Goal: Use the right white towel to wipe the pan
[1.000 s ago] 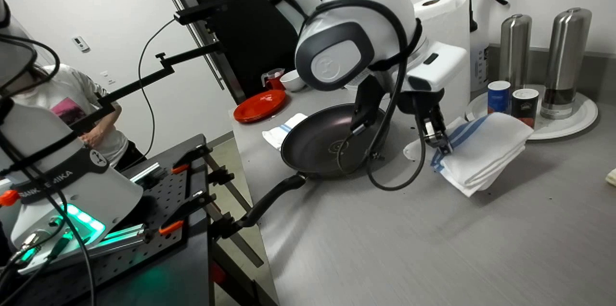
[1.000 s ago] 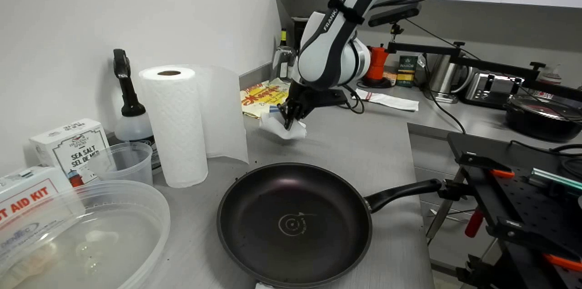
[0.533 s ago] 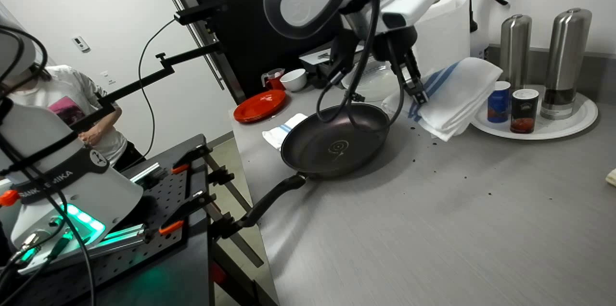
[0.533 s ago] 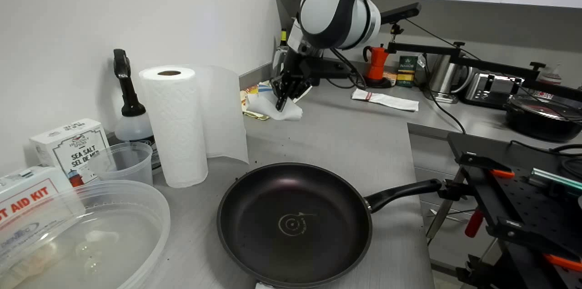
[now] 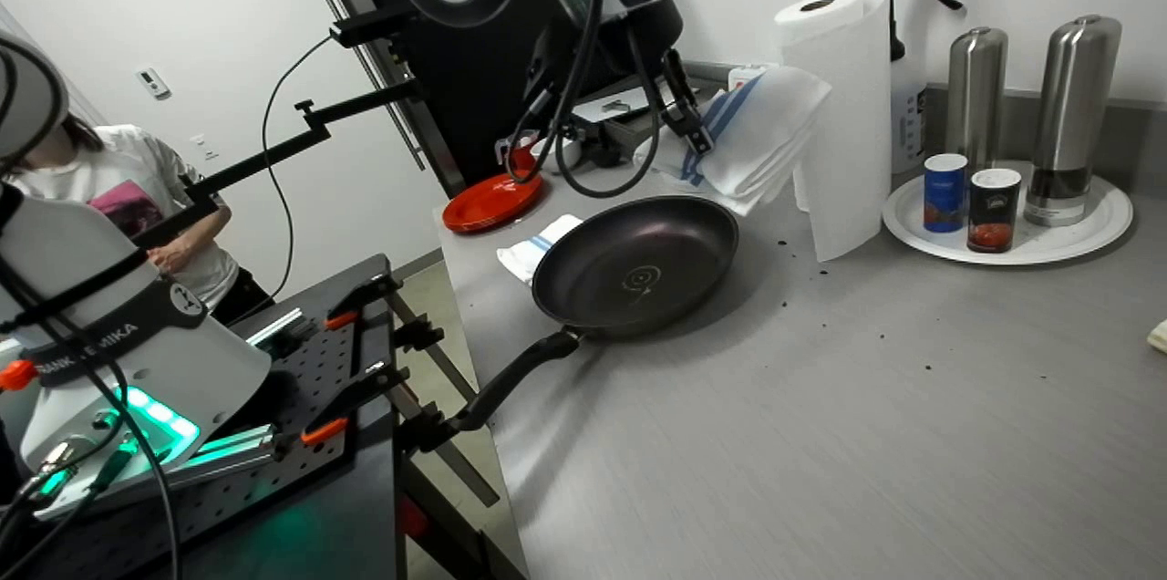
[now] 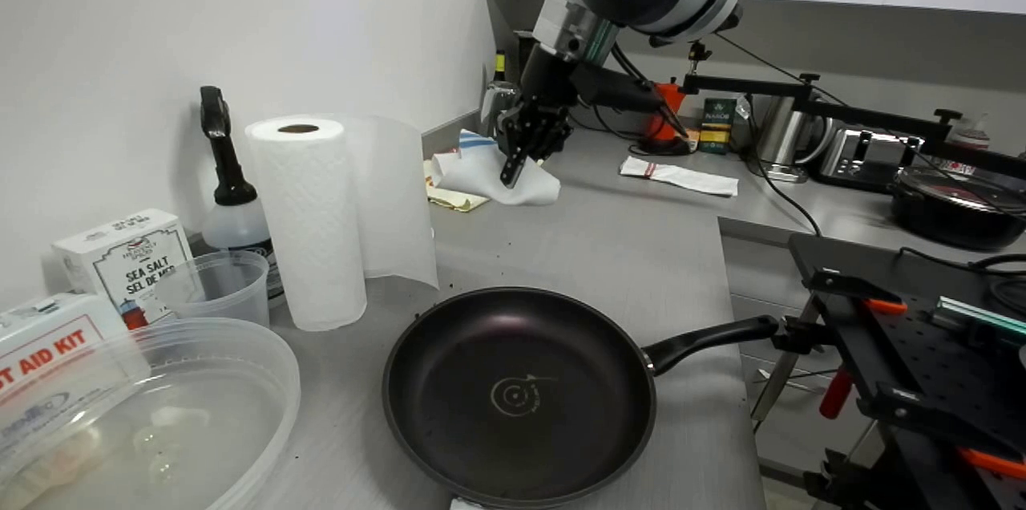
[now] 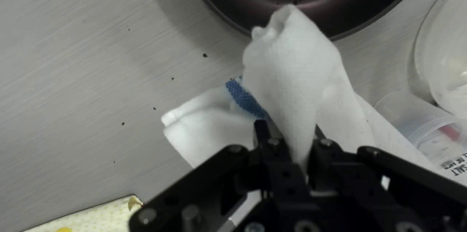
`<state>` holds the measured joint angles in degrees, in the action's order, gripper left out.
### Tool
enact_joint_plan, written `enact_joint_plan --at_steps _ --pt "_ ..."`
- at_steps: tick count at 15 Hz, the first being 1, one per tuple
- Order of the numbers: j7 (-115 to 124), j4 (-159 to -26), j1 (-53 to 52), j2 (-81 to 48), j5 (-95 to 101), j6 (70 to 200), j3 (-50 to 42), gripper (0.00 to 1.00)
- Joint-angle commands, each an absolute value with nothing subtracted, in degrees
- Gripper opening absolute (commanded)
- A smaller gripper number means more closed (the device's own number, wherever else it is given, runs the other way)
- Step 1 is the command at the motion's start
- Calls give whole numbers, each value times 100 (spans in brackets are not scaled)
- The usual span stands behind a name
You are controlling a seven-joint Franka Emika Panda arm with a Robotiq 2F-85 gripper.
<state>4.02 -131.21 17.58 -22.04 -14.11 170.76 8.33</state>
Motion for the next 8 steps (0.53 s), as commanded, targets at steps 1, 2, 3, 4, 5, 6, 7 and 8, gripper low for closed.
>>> enact_joint_plan --at_steps 1,2,3,4,5,6,7,8 --pt "-10 -13803 1856 -1656 -1991 17120 1235 3" --pt "-35 -13939 2008 -1618 -1976 17263 1467 3" --pt "-135 -14033 2045 -1579 -2060 17353 1588 3" --pt "-225 -14113 2143 -1553 -2132 17396 1774 3" --pt "-285 -14201 2210 -1523 -2180 17461 1917 3" --pt "-356 -14273 2302 -1501 -2235 17499 2070 3" --pt "-425 -14346 2400 -1485 -2290 17533 2223 3" --pt "-492 -14422 2484 -1470 -2319 17573 2347 3"
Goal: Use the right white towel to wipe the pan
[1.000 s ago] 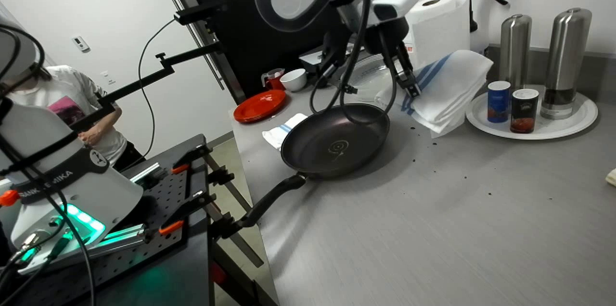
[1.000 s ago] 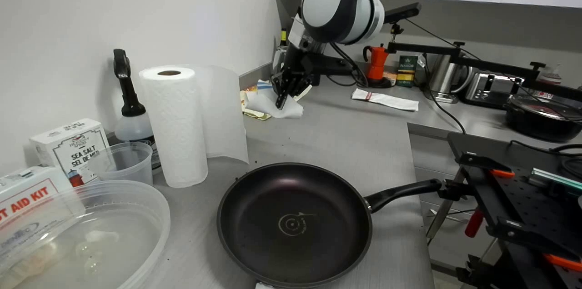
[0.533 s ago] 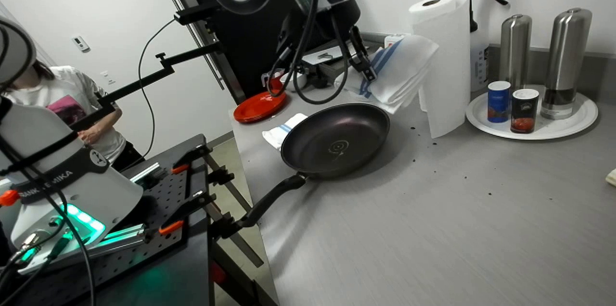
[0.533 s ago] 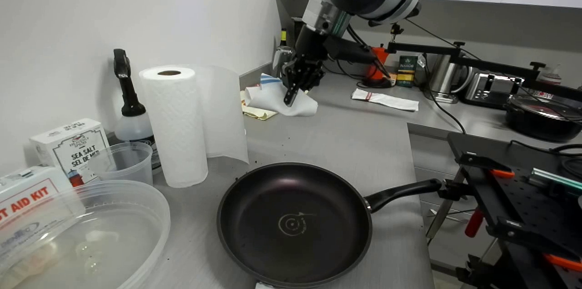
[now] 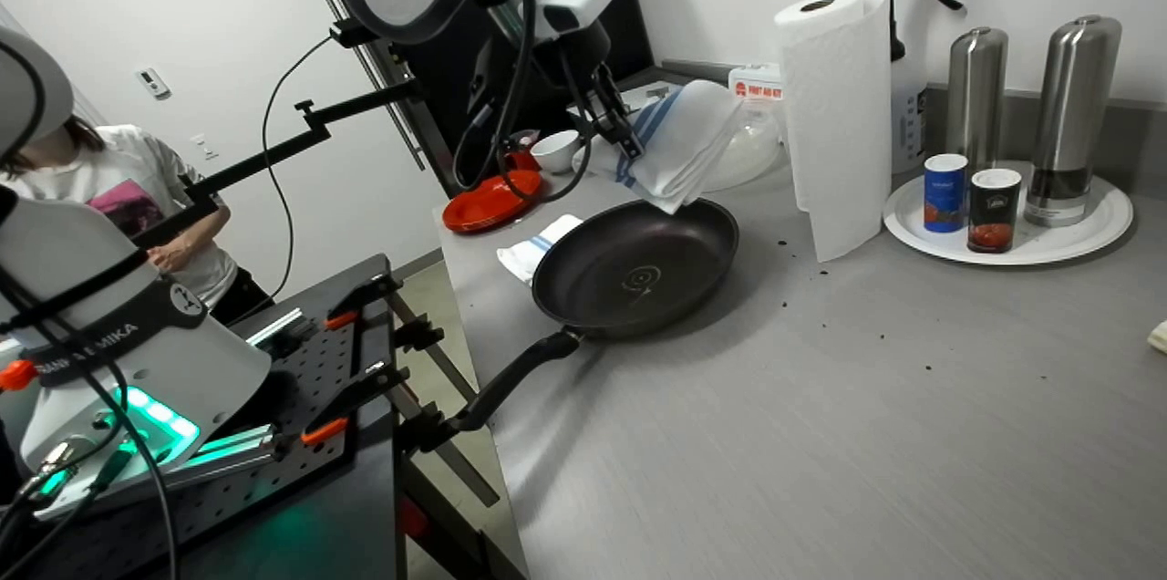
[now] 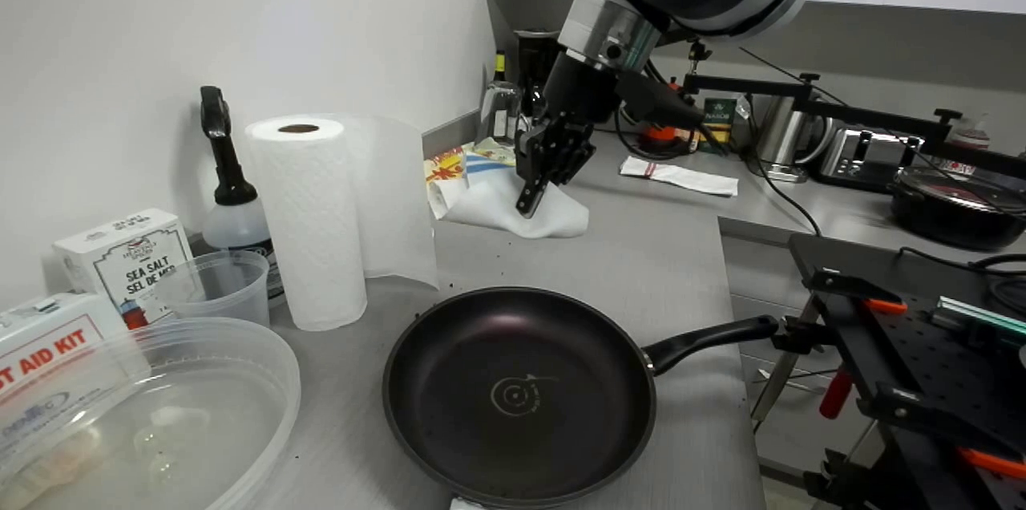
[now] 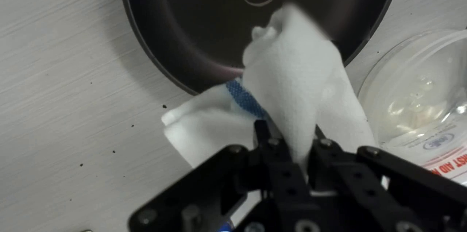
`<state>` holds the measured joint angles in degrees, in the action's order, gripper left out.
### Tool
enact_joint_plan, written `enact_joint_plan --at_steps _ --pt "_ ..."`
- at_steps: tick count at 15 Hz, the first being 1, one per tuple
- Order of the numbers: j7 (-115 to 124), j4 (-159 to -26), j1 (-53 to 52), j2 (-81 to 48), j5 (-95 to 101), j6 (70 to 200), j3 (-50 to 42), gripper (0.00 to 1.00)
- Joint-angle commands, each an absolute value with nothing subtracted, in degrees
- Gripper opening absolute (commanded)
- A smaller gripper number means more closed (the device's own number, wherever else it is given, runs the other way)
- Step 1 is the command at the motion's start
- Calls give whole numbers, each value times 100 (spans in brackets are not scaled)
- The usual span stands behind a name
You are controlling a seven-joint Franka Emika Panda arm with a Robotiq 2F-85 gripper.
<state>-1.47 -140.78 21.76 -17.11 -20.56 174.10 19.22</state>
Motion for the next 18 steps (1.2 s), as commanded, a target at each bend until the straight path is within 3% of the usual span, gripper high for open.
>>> enact_joint_plan --at_steps 1,18 --pt "-544 -14494 2563 -1455 -2340 17614 2456 3" --pt "-465 -15572 2001 -2090 -2327 20120 2301 3"
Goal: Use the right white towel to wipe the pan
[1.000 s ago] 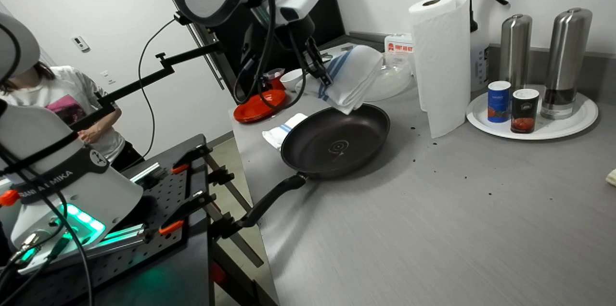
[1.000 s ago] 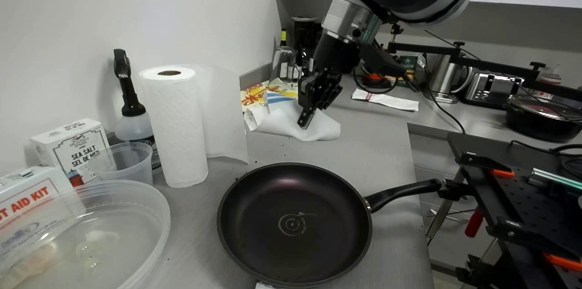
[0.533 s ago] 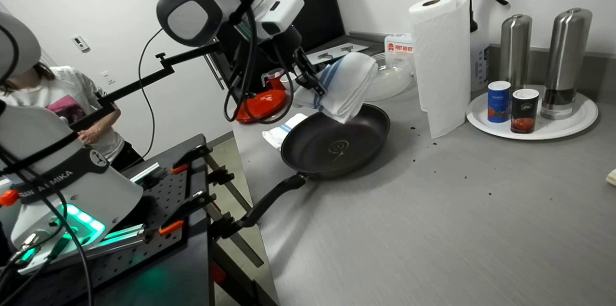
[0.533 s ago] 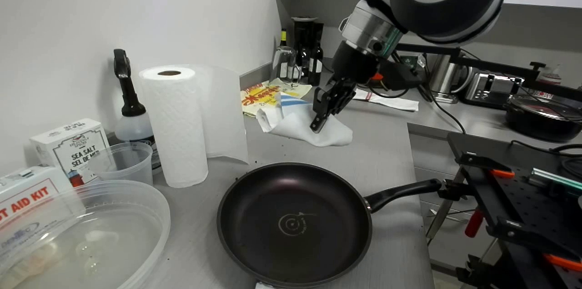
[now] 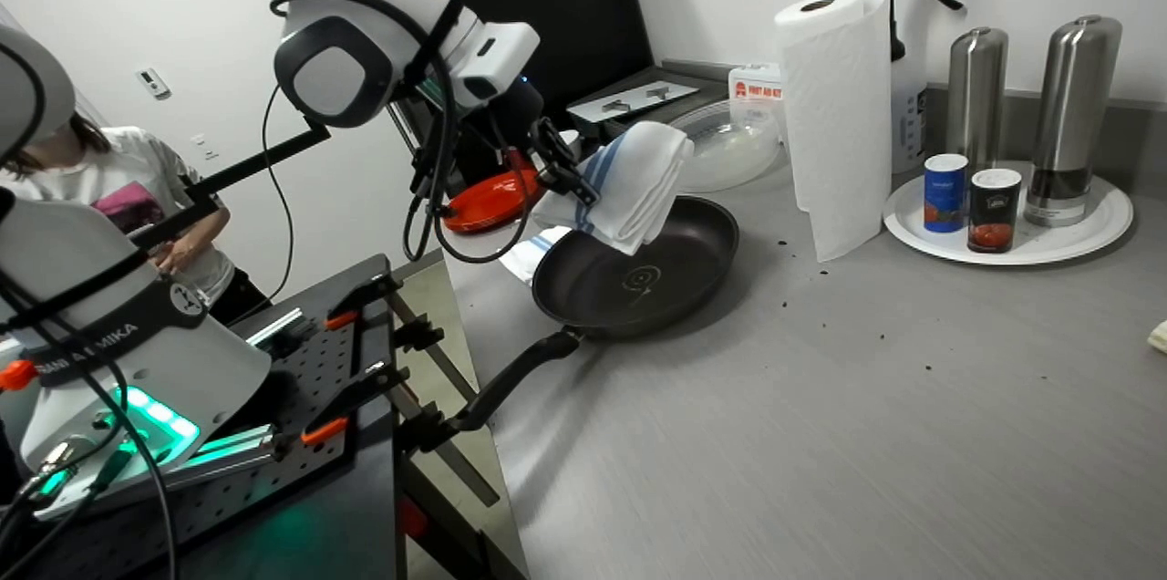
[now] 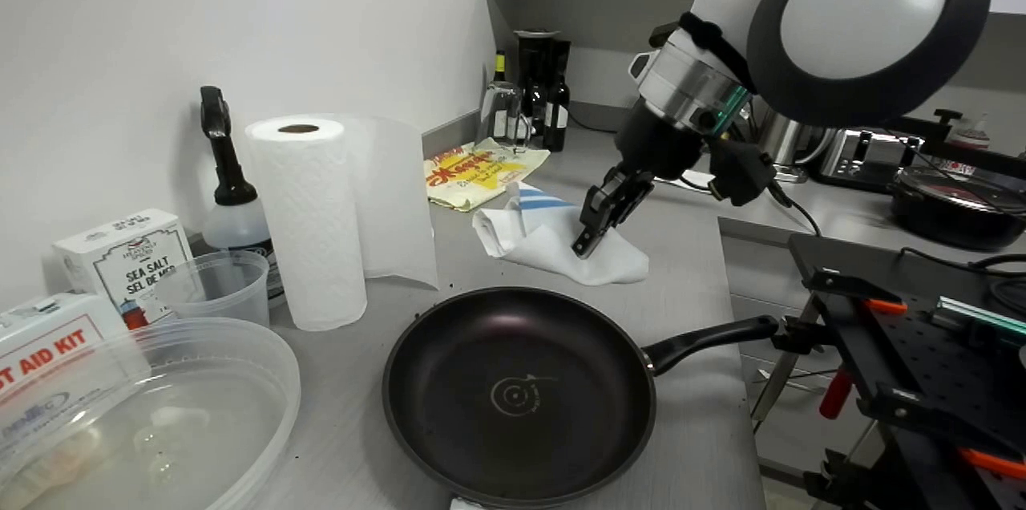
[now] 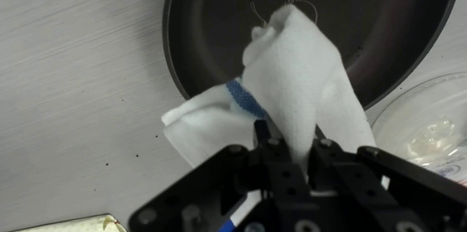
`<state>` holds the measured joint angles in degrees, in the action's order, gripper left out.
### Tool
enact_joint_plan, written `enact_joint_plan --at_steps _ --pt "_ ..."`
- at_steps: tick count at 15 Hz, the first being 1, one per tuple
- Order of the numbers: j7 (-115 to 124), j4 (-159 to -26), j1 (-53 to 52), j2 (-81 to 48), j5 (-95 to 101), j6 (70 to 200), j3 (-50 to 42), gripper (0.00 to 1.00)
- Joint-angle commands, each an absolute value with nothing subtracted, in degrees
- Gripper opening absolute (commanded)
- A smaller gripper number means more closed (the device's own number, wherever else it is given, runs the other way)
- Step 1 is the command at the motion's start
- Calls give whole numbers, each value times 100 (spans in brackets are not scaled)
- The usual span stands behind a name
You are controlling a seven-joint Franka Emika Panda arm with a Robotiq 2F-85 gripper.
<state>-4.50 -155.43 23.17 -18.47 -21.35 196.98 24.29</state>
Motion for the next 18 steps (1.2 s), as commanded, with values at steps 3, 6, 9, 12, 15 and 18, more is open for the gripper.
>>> enact_joint_plan --at_steps 3,6,9,12,15,18 --pt "390 -15495 956 -2321 -1566 20258 1216 3" --pt "601 -15325 218 -2632 -1640 20252 646 3" --pt "769 -15133 -301 -2894 -1712 20219 324 3" --pt "899 -14885 -689 -3156 -1780 20182 94 3" --pt "942 -14571 -1041 -3449 -1897 20211 -179 3" --pt "899 -14238 -1318 -3737 -1985 20243 -469 3"
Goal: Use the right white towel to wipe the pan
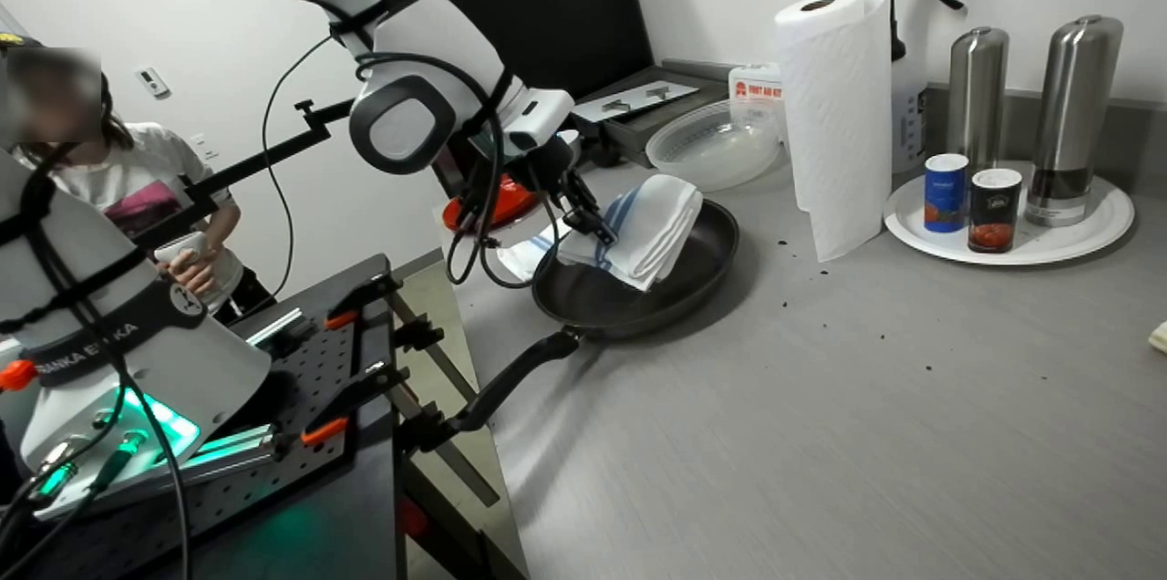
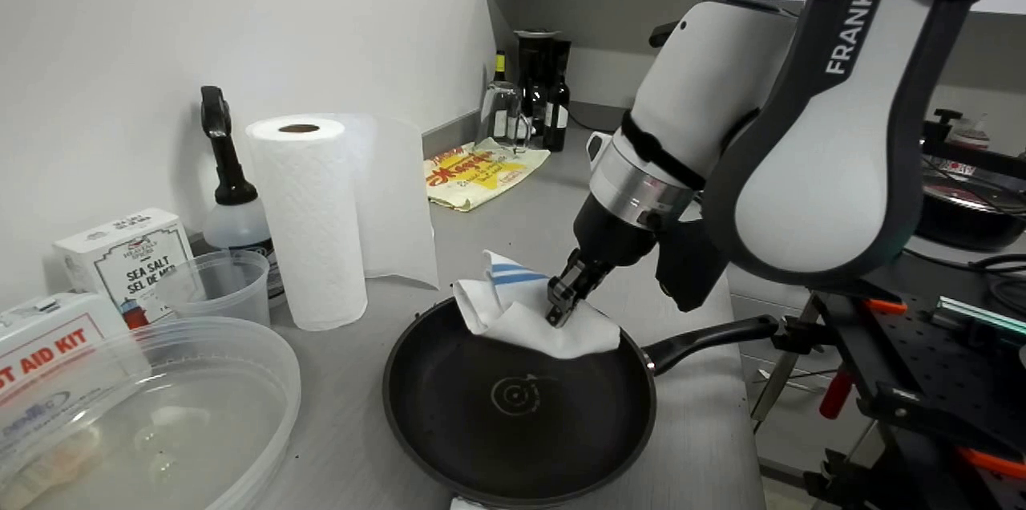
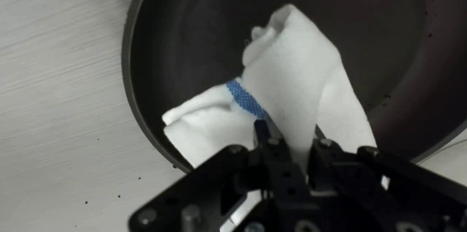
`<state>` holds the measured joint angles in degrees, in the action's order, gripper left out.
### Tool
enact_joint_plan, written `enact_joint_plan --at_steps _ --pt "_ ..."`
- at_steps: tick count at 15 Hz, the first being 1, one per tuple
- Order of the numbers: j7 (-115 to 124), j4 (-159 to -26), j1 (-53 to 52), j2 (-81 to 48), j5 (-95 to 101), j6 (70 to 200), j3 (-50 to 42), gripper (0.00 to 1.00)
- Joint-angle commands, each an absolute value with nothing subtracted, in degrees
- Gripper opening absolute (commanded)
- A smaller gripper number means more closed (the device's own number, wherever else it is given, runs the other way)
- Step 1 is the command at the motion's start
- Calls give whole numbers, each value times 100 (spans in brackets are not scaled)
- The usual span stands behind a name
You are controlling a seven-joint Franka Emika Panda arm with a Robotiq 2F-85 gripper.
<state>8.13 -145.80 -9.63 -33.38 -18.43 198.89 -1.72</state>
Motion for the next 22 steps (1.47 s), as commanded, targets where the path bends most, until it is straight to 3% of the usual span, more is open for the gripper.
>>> enact_joint_plan --at_steps 1,22 --pt "894 -14138 -1390 -3823 -2013 20251 -554 3" --pt "783 -13248 -2307 -5213 -2405 20604 -1750 3"
